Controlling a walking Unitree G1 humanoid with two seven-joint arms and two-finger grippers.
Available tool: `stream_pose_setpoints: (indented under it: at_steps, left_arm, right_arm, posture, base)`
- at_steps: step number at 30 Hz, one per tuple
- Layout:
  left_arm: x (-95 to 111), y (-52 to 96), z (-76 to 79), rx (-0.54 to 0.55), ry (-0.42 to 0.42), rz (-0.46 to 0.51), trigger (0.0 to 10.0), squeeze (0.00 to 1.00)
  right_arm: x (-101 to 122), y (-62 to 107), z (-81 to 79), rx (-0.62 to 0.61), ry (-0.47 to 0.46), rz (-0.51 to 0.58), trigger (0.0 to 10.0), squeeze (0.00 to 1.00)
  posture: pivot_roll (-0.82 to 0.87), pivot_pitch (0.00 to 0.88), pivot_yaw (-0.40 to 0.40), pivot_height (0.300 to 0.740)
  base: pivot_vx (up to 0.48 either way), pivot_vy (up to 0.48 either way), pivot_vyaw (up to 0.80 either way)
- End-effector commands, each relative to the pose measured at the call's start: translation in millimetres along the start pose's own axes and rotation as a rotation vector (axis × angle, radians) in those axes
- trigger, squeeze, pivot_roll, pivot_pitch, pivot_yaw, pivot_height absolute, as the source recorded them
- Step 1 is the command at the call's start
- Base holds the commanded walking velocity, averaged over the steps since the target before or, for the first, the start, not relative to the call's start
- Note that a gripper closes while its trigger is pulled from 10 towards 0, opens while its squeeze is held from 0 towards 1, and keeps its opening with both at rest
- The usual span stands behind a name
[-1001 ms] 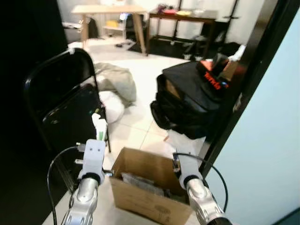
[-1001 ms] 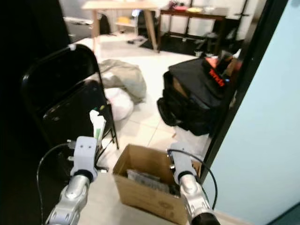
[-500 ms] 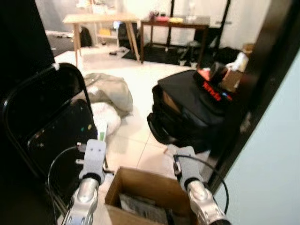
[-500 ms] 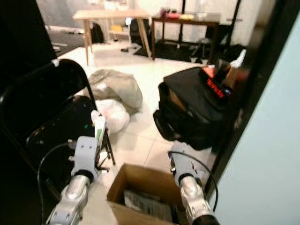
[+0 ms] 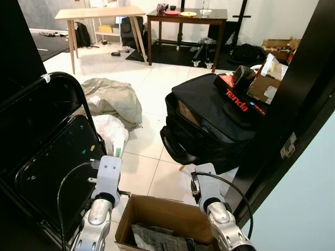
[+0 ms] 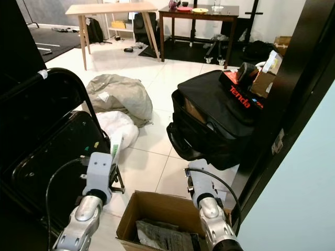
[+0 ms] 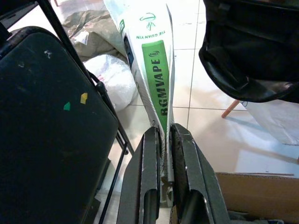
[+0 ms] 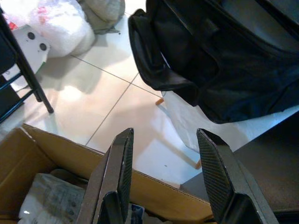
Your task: Clean up the room
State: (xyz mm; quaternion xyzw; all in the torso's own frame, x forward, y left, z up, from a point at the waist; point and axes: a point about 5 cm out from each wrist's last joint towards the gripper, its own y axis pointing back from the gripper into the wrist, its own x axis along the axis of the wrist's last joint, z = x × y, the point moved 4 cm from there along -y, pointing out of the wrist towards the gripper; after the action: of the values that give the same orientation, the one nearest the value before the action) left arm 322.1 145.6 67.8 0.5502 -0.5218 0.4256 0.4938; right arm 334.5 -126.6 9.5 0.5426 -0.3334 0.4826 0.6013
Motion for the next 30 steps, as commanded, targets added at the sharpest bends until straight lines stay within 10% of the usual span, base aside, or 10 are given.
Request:
stream_pose_setpoints:
  at_steps: [1, 18, 24, 30]
  left_arm:
    - [-10.7, 2.7, 0.4, -0.012, -0.015, -0.044, 10.0, 0.0]
    - [-17.1, 2.2, 1.6, -0.033, -0.034, -0.074, 10.0, 0.0]
    - [-23.4, 2.3, 12.6, -0.234, -0.243, -0.09, 10.0, 0.0]
    - [-40.6, 8.8, 17.4, -0.434, -0.539, -0.114, 10.0, 0.0]
  right_arm:
    - [-3.0, 1.3, -2.3, 0.004, -0.003, -0.013, 10.0, 0.0]
    - [-4.1, 0.5, -2.5, 0.02, 0.017, -0.031, 10.0, 0.0]
    - [-23.9, 1.0, -13.3, 0.132, 0.12, -0.152, 10.0, 0.0]
    - [-44.3, 14.3, -34.9, 0.462, 0.477, -0.204, 10.0, 0.0]
  posture:
    - [0.09, 0.015, -0.009, 0.734]
    - [0.09, 0.006, -0.014, 0.734]
    - [0.09, 0.013, -0.017, 0.734]
    - [0.09, 0.022, -0.02, 0.734]
  base:
    - [0.0, -0.48, 0.0]
    - [0.0, -0.028, 0.0]
    - [0.0, 0.0, 0.0]
    - [0.0, 0.0, 0.0]
